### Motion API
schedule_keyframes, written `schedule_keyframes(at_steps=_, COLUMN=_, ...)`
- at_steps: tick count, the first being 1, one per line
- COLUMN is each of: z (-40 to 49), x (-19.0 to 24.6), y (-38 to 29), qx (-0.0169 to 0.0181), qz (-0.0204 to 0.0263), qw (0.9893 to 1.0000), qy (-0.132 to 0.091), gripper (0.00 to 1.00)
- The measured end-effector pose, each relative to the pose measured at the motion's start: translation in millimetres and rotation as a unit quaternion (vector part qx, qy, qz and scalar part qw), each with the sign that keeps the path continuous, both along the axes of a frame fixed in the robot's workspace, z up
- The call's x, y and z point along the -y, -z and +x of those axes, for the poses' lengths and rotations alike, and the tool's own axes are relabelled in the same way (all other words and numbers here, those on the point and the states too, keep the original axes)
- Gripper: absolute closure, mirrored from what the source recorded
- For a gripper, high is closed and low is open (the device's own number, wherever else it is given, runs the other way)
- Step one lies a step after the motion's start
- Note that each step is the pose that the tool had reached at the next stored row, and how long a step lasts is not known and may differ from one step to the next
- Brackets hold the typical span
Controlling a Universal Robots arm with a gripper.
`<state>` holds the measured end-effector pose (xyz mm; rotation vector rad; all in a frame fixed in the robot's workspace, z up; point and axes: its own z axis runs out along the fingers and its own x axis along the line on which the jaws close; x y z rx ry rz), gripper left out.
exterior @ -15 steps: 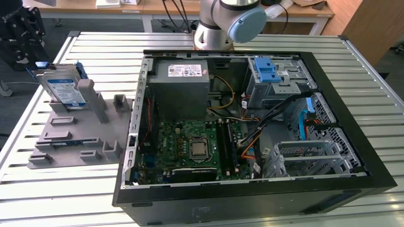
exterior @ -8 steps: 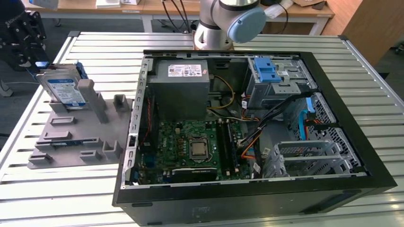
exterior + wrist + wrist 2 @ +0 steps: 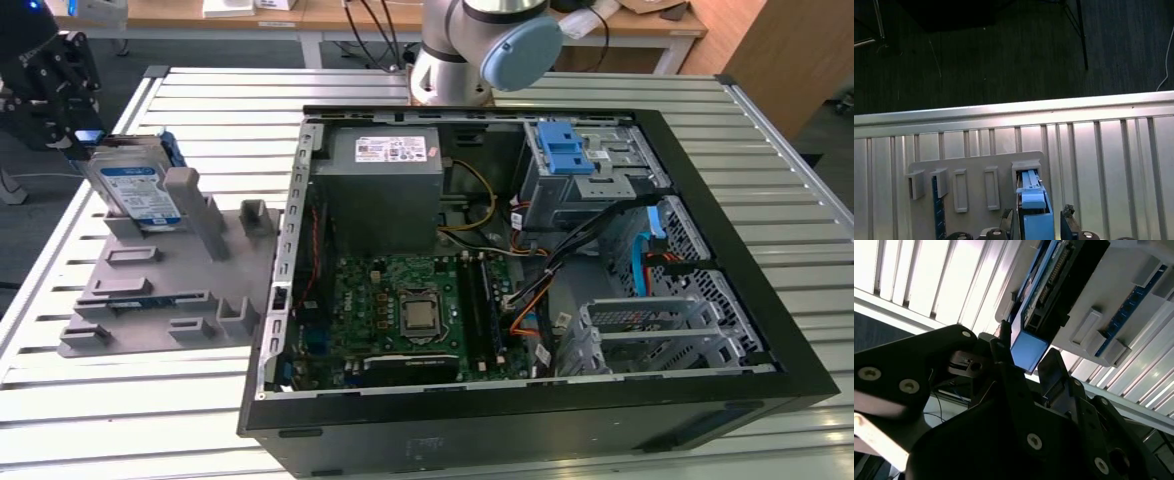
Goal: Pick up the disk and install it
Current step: 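Pick up the disk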
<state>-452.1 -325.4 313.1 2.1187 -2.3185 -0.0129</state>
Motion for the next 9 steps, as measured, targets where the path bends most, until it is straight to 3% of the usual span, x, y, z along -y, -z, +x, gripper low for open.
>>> schedule_keyframes(at_steps=9, z=-1.2, x=0.6, y=8.9, qx=0.0004, qz=0.0, qw=0.9999, qy=-0.012, gripper=0.51)
